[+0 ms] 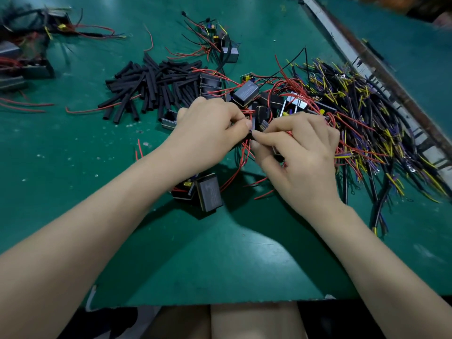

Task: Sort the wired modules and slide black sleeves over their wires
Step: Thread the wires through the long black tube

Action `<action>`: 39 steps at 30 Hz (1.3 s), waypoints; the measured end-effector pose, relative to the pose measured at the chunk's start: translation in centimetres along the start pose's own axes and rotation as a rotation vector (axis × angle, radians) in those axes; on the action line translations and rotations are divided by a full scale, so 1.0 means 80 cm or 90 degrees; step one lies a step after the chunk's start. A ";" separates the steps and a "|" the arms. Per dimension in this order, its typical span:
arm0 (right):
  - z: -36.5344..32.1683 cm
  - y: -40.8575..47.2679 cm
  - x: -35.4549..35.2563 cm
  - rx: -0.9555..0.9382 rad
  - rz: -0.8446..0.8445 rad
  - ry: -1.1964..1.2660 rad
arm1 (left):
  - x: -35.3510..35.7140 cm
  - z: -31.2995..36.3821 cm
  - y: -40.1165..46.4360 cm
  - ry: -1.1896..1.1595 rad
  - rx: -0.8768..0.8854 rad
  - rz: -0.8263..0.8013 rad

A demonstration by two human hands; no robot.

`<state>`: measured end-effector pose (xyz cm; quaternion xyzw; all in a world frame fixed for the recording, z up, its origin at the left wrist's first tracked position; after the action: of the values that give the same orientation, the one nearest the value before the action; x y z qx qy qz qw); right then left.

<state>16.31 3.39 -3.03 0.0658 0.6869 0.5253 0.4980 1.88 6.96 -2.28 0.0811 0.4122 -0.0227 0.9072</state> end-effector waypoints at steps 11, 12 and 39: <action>0.040 0.014 0.001 0.363 -0.193 0.425 | -0.002 0.004 -0.004 0.026 0.011 0.005; 0.041 0.016 0.000 0.358 -0.186 0.413 | -0.002 0.005 -0.004 0.029 0.013 0.004; 0.008 0.012 0.007 -0.009 0.009 0.072 | 0.000 -0.011 0.001 -0.133 -0.115 -0.024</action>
<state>16.11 4.59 -2.57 0.0371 0.7096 0.5368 0.4549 1.26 7.15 -2.86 -0.0117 0.3174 -0.0108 0.9481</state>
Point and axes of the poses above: each hand's wrist, its own y-axis towards the middle knuckle, its own x-axis out of the palm, z = x × y, the point moved 4 cm from there along y, towards the middle knuckle, and after that the axes turned 8 degrees about -x, right-handed, at the moved point
